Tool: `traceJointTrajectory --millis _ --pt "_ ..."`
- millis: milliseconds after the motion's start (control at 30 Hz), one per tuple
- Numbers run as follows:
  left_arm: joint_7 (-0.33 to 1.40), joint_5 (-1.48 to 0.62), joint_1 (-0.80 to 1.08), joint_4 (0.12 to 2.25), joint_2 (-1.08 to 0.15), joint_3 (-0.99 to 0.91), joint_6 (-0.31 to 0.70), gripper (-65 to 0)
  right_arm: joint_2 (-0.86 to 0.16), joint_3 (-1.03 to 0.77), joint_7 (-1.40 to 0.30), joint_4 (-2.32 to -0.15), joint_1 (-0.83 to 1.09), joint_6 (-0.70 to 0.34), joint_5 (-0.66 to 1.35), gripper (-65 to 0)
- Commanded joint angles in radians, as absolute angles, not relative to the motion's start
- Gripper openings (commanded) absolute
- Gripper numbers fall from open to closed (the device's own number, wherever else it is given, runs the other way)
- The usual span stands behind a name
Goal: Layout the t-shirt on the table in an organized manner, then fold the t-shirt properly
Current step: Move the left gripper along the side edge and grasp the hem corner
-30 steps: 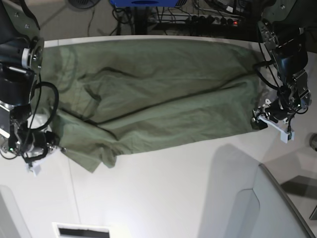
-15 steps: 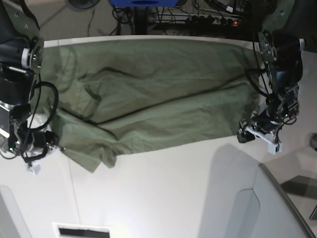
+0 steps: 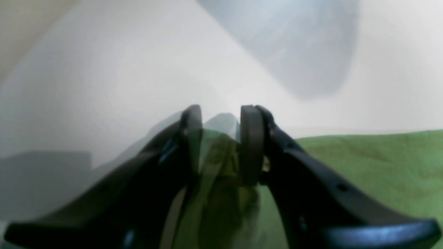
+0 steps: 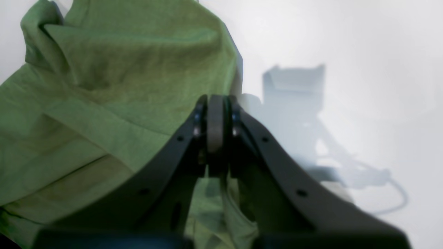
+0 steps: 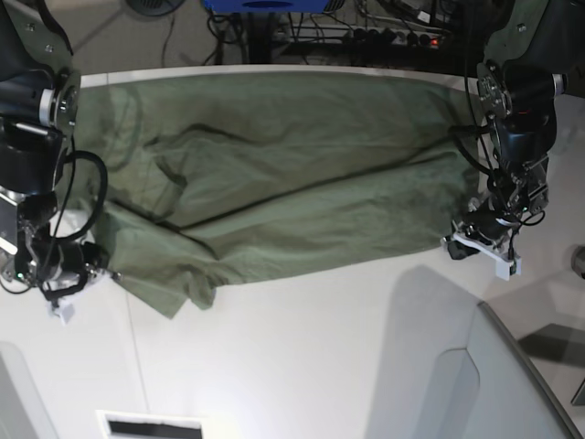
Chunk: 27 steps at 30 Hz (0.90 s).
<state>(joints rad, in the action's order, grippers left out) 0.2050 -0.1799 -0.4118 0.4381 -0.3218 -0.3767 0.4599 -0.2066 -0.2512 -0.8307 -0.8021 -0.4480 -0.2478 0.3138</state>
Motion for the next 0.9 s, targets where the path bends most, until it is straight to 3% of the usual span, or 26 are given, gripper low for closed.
traceJointTrajectory --millis 0,100,200,267,333,500,533,867 --pt "0.255 -0.154 -0.414 0.438 -0.328 -0.374 0.463 -47.7 -0.219 -0.252 -0.819 -0.819 -0.476 -0.254 0.325 -64.4" --pt "0.255 -0.154 -0.412 0.438 -0.344 -0.367 0.463 -49.0 -0.219 -0.252 -0.819 -0.819 -0.476 -0.254 0.325 -64.4" --pt "0.255 -0.154 -0.412 0.438 -0.348 -0.374 0.463 -55.9 -0.219 -0.252 -0.819 -0.817 -0.476 -0.254 0.325 -64.4" --pt "0.257 -0.154 -0.414 0.44 -0.349 -0.369 0.463 -57.1 -0.219 -0.252 -0.819 -0.817 -0.476 -0.254 0.325 -64.4" --pt "0.26 -0.154 -0.412 0.461 -0.361 -0.369 0.463 -52.2 -0.219 -0.252 -0.819 -0.817 -0.476 -0.254 0.325 -64.4" --pt "0.372 -0.162 -0.374 0.576 -0.372 -0.377 0.463 -27.8 -0.219 -0.251 -0.819 -0.816 -0.476 -0.254 0.325 -64.4" --pt "0.381 -0.162 -0.358 0.607 -0.372 -0.377 0.463 -25.3 -0.219 -0.251 -0.819 -0.816 -0.476 -0.254 0.325 -64.4" --pt "0.407 -0.163 -0.254 0.69 -0.372 -0.377 0.463 -24.0 -0.219 -0.251 -0.819 -0.816 -0.476 -0.254 0.325 -64.4"
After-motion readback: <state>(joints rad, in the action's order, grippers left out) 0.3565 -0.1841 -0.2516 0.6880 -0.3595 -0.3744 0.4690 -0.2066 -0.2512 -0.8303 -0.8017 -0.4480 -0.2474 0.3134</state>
